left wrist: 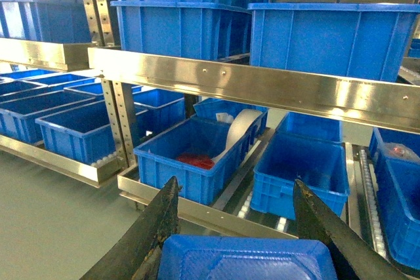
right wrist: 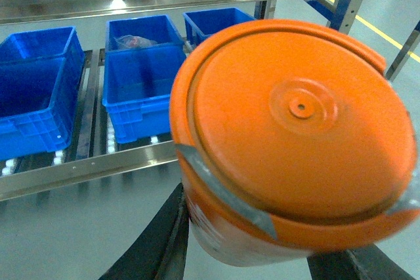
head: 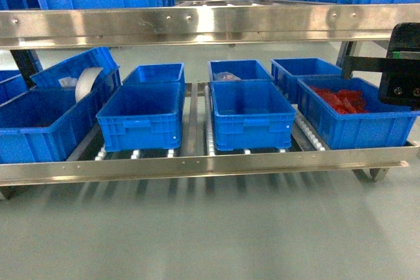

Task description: Sort blue parts and orange caps into right shelf containers

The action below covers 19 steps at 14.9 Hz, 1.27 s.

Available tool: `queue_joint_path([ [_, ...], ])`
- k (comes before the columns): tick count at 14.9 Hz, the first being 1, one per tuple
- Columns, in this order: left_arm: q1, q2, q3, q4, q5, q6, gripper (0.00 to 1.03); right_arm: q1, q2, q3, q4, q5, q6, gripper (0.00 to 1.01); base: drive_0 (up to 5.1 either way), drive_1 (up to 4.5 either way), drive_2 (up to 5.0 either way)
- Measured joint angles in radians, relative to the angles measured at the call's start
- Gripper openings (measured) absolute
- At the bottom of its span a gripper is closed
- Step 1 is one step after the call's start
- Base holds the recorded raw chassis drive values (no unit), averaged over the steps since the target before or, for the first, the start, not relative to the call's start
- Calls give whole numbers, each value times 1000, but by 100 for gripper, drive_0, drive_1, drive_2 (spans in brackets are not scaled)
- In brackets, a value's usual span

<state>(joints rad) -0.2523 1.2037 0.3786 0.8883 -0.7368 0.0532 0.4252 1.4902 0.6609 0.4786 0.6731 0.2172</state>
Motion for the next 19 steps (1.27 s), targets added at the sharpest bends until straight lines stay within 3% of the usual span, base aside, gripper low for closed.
queue_joint_path([
  [19,0,-1,0,-3,0,0,41,0,0,0,-2,0,0,41,0,0,0],
])
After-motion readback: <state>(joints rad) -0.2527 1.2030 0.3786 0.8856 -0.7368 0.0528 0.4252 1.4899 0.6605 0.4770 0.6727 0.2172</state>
